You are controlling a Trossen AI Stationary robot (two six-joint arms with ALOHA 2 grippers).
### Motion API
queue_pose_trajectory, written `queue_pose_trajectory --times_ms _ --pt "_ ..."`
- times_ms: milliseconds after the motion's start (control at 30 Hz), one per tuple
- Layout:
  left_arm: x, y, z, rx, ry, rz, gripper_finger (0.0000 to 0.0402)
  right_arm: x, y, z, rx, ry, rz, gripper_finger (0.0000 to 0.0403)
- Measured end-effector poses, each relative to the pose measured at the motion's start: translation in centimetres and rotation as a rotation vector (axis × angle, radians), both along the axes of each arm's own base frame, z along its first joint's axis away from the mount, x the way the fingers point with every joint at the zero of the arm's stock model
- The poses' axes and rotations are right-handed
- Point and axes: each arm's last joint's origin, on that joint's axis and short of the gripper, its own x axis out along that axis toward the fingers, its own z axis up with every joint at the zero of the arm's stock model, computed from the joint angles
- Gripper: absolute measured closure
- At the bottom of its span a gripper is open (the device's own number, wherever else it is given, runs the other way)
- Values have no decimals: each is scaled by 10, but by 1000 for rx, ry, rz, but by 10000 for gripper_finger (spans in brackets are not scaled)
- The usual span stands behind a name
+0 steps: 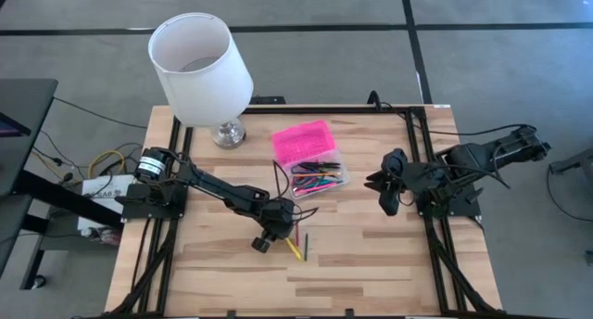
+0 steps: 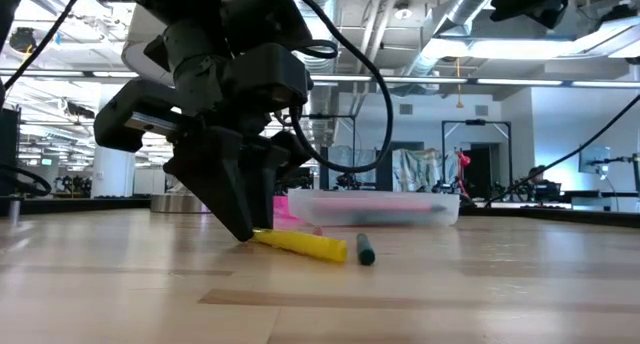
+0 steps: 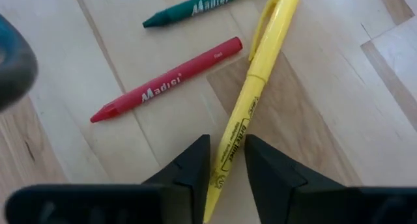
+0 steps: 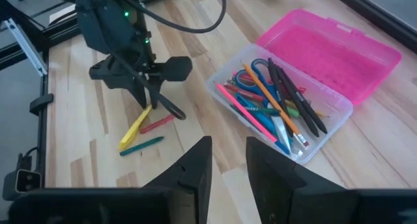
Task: Pick & place school supplies into a supply box
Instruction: Put the yellow pen into the pink supply box
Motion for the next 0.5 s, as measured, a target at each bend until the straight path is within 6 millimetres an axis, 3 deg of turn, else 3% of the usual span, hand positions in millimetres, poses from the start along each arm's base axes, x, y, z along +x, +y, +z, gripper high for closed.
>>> queue_pose_trajectory --times_ms 267,500 --pt "-3 0 -1 -6 34 7 368 0 0 0 -1 -1 0 317" --pt "-7 0 -1 -1 89 42 370 0 0 0 -3 -1 -2 317"
